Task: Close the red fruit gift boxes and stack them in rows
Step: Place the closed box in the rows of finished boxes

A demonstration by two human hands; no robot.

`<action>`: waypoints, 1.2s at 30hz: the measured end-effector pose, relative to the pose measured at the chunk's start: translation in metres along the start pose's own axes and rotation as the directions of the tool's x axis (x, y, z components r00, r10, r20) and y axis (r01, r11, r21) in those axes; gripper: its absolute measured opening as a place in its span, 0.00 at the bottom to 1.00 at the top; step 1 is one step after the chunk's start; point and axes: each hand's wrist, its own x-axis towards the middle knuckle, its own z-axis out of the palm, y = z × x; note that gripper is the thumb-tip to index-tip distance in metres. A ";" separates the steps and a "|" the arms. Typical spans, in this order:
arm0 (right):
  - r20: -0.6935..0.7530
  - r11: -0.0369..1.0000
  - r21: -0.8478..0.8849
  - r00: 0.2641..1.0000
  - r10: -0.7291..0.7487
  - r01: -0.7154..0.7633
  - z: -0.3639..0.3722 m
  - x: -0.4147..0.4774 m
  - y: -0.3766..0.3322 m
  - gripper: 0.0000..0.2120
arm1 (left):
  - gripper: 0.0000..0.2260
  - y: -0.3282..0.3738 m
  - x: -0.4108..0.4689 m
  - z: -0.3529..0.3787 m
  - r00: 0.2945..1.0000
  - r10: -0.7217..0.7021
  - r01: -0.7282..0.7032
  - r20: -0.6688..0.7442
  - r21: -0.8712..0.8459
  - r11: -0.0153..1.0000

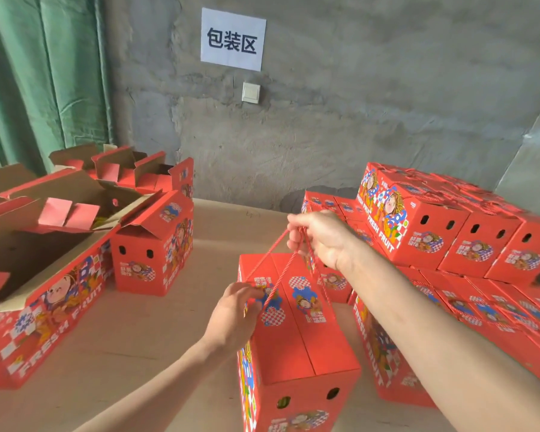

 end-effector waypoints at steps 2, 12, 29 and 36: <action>-0.031 0.995 0.023 0.995 -0.100 0.100 -0.001 0.000 -0.015 0.15 | 0.10 0.015 0.004 -0.008 0.993 0.033 -0.042 -0.115 -0.077 0.996; -0.134 0.998 0.008 0.989 0.065 -0.065 -0.038 0.025 -0.005 0.15 | 0.10 0.014 0.030 0.015 0.996 -0.065 0.071 0.057 -0.115 0.991; -0.403 0.924 -0.341 0.915 0.024 -0.175 -0.171 0.079 0.061 0.12 | 0.28 0.042 0.078 0.169 0.817 -0.149 0.184 0.557 -0.009 0.983; -0.276 0.321 -0.931 0.911 -0.307 -0.173 -0.178 0.081 0.123 0.18 | 0.29 0.033 0.082 0.194 0.850 -0.236 0.335 0.471 -0.139 0.932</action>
